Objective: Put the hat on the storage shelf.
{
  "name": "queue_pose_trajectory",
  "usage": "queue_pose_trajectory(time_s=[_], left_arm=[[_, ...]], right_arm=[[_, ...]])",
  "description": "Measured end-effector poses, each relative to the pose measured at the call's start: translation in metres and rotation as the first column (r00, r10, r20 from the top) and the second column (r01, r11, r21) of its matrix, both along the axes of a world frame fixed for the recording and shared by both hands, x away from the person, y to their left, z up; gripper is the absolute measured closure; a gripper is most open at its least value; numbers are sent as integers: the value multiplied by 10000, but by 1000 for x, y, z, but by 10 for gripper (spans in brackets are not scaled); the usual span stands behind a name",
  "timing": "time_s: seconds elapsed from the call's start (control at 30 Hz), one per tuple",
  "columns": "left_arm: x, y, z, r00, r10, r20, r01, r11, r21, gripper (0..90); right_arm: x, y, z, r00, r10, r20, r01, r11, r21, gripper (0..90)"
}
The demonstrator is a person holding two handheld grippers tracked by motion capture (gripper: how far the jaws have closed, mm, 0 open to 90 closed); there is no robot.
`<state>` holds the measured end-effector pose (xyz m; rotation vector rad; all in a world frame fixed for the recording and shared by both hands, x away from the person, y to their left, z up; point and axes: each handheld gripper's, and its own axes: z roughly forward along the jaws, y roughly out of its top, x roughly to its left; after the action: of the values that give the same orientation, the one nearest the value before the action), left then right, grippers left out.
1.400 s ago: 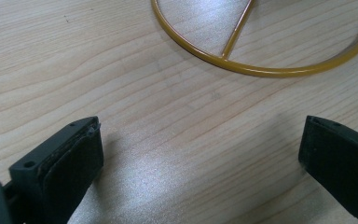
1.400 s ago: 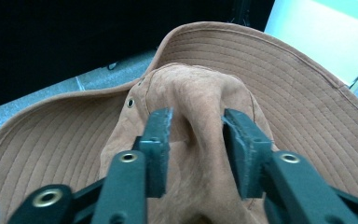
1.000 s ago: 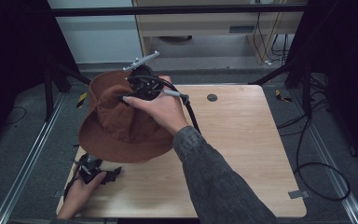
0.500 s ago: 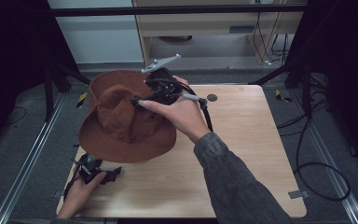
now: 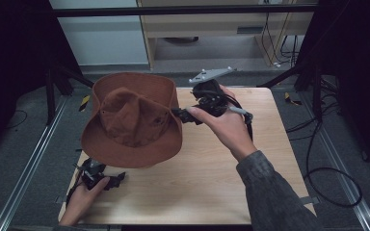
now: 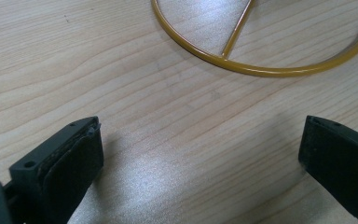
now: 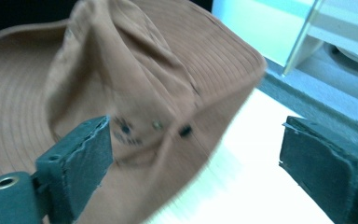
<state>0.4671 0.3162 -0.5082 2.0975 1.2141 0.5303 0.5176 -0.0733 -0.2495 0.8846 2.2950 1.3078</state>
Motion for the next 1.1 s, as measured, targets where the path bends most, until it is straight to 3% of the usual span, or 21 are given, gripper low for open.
queue_pose_trajectory(time_s=[0.27, 0.37, 0.63, 0.8, 0.93, 1.1], left_arm=[[0, 0, 0, 10000, 23, -52, -24, 10000, -43, 0], [-1, 0, 0, 10000, 9, -38, -9, 10000, -58, 0], [-1, 0, 0, 10000, -15, -43, 15, 10000, -41, 0], [-1, -1, 0, 10000, 15, 2, -15, 10000, -29, 0], [-2, -1, 0, 10000, 42, -18, -42, 10000, -79, 0], [-1, -1, 0, 10000, 34, -5, -34, 10000, -57, 0]], right_arm=[[-14, -46, -24, 9976, -642, 272, 644, 9979, -54, 77], [-19, -61, -38, 9961, -871, 102, 871, 9962, -17, 98], [-24, -87, -79, 9917, -1266, 220, 1279, 9887, -784, 132], [-26, -102, -110, 9886, -1485, 232, 1501, 9832, -1034, 145], [-29, -114, -140, 9859, -1672, -47, 1652, 9778, -1286, 149], [-30, -130, -177, 9747, -2192, -450, 2097, 9649, -1579, 150]])
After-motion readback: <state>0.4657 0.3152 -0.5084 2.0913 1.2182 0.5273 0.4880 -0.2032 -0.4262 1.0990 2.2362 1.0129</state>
